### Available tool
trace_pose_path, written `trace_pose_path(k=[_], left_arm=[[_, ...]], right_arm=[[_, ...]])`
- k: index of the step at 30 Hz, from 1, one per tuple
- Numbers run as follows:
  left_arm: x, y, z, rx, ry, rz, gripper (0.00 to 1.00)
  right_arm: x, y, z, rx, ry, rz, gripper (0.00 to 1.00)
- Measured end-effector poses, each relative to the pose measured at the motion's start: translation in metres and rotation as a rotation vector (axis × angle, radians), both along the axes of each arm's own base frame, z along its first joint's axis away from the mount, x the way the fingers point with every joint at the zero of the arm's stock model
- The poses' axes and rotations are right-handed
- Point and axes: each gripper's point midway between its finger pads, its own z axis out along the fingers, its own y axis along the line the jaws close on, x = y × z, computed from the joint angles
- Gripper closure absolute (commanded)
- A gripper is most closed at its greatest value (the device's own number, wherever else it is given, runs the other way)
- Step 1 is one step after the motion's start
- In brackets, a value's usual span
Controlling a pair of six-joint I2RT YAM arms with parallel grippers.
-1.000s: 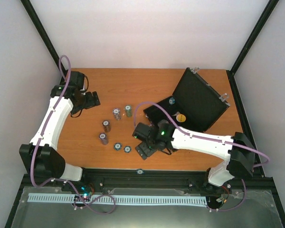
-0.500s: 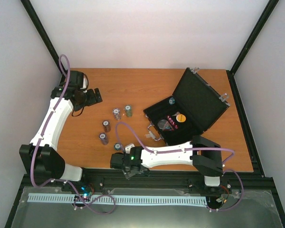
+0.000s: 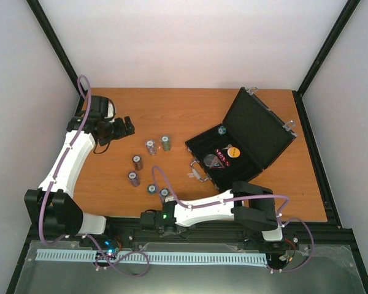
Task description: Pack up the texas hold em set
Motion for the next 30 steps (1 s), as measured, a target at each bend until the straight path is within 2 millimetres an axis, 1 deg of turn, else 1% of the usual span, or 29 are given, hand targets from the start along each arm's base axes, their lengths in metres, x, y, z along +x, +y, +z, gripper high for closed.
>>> trace_pose_path(k=[3,8,12,21,23,26,30], left_arm=[[0.001,-0.002,0.001,-0.012,-0.010,-0.007,0.00],[-0.001,-0.005,-0.002,-0.025,-0.011,-0.017,0.00],[-0.003,-0.007,-0.003,-0.034,-0.010,-0.023,0.00],[-0.005,-0.010,0.001,-0.054,-0.027,-0.035,0.00],[-0.006,-0.011,0.002,-0.055,-0.029,-0.036,0.00],[-0.006,-0.011,0.002,-0.056,-0.029,-0.036,0.00],[-0.006,-0.011,0.002,-0.056,-0.030,-0.037,0.00]], right_arm=[[-0.004,0.002,-0.003,0.012,0.000,-0.034,0.13],[-0.005,0.001,-0.005,0.049,0.002,-0.103,0.18],[-0.007,0.002,-0.006,0.067,0.002,-0.142,0.19],[-0.004,-0.003,-0.009,0.115,0.000,-0.211,0.19],[0.001,-0.007,-0.012,0.114,-0.009,-0.226,0.20],[0.010,-0.031,-0.027,0.049,-0.016,-0.258,0.22],[0.012,-0.033,-0.028,0.054,-0.017,-0.270,0.24]])
